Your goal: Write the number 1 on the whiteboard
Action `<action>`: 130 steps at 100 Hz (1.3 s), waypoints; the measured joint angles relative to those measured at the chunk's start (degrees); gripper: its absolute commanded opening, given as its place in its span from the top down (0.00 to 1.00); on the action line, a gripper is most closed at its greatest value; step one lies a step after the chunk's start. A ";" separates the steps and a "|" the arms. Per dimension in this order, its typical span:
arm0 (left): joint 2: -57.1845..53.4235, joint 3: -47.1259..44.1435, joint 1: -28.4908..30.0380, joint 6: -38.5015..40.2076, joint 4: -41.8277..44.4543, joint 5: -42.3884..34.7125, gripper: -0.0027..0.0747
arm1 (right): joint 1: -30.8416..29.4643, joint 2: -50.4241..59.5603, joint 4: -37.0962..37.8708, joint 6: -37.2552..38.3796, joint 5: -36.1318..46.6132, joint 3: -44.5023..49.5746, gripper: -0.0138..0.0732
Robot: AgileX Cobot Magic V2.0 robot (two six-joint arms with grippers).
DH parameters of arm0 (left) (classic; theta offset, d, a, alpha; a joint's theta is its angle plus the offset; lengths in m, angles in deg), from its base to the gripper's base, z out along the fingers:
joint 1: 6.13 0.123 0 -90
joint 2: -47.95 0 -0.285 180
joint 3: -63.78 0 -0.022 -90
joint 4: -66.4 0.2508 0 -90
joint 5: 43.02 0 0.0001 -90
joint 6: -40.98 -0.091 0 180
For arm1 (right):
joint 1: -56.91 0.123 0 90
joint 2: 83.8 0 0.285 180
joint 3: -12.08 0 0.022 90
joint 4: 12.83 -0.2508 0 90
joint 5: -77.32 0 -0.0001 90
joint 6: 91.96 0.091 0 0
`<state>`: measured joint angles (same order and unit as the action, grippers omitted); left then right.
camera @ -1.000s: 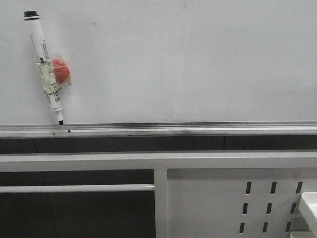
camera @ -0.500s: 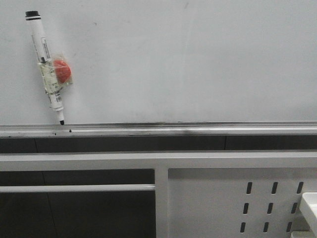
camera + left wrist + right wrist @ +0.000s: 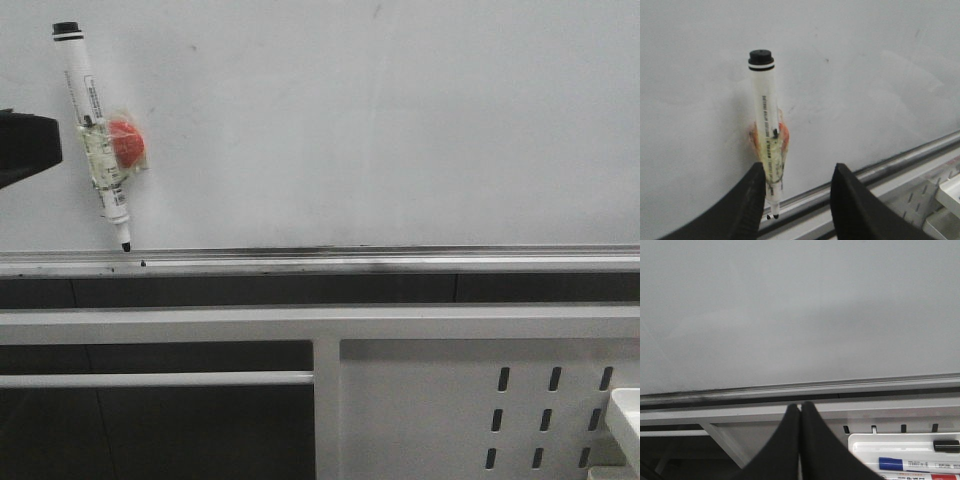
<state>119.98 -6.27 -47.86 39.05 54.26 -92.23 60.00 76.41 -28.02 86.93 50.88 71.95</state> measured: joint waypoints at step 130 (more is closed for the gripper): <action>27.90 6.52 -0.41 15.25 -5.12 -15.87 0.99 | 0.35 0.00 -0.10 -0.13 0.43 0.00 0.92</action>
<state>147.88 0.25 -48.27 54.30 49.14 -108.10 60.36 76.41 -28.12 86.80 51.31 71.95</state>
